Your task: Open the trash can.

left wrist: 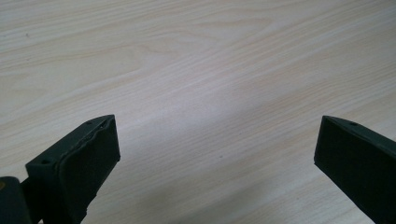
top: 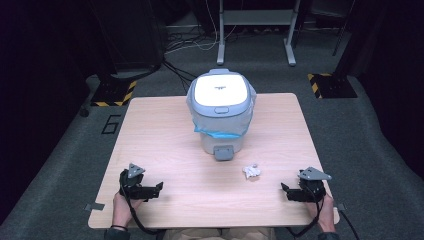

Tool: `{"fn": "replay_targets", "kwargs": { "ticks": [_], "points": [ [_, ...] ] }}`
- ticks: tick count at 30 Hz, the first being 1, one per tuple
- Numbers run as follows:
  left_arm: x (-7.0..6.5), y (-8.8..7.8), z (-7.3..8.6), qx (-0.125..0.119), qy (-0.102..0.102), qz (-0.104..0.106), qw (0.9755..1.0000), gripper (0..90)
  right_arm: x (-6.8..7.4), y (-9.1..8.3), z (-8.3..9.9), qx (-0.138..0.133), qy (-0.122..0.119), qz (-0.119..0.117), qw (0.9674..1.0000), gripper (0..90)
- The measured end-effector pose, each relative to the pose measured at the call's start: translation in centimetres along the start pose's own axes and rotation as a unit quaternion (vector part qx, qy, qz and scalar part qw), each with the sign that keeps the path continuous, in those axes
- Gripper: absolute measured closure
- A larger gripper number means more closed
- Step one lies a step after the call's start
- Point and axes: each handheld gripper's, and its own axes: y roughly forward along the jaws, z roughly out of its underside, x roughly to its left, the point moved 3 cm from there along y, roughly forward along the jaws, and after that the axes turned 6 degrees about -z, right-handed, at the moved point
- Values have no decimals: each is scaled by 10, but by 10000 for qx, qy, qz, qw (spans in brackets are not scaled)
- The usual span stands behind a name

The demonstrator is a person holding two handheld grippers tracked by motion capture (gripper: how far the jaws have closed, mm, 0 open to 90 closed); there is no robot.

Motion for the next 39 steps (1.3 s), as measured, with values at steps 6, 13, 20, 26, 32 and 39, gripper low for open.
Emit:
{"fn": "replay_targets", "kwargs": {
  "ticks": [6,13,20,26,32,39],
  "points": [
    [-6,0,-11,-15,131,70,9999,0,-3,2,0,125,79,-44,9999,81],
    [-16,1,-26,-111,283,200,9993,0,-7,5,-2,186,265,105,9994,83],
    [-24,3,-36,-136,385,312,9987,0,-4,10,-4,323,127,81,9994,92],
    [-33,8,-47,-209,473,420,9978,0,-5,12,-5,340,188,17,9992,89],
    [-43,13,-58,-241,570,568,9965,0,-6,13,-6,350,227,-25,9991,80],
    [-54,18,-72,-226,760,650,9947,0,-6,13,-6,365,225,-33,9991,80]
  ]
}}
